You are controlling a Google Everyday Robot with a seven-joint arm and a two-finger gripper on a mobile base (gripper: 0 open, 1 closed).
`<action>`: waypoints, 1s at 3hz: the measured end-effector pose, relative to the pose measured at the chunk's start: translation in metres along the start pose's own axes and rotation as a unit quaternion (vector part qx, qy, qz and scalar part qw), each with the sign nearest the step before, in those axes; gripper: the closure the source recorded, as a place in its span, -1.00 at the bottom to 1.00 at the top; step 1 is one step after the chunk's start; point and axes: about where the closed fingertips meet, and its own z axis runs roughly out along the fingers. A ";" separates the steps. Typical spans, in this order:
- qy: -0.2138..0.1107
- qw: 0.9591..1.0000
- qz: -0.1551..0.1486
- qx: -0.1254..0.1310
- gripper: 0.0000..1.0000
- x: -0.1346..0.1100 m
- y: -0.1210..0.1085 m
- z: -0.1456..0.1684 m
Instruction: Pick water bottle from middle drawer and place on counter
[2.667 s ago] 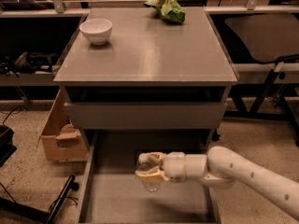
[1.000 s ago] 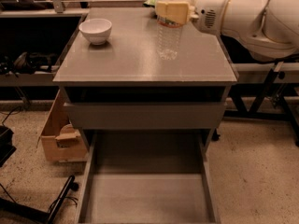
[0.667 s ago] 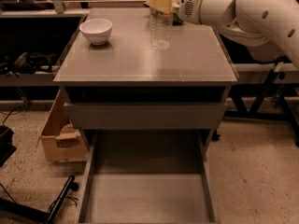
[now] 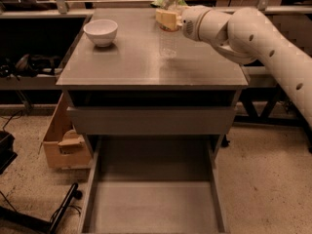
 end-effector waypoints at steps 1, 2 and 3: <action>-0.008 1.000 -0.007 0.002 1.00 0.034 -0.017 0.006; -0.005 1.000 -0.011 -0.002 1.00 0.036 -0.015 0.009; -0.005 1.000 -0.011 -0.002 0.66 0.036 -0.015 0.009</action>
Offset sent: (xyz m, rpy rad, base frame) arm 0.0302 -0.0198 -0.1001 -0.1359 0.0367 0.0001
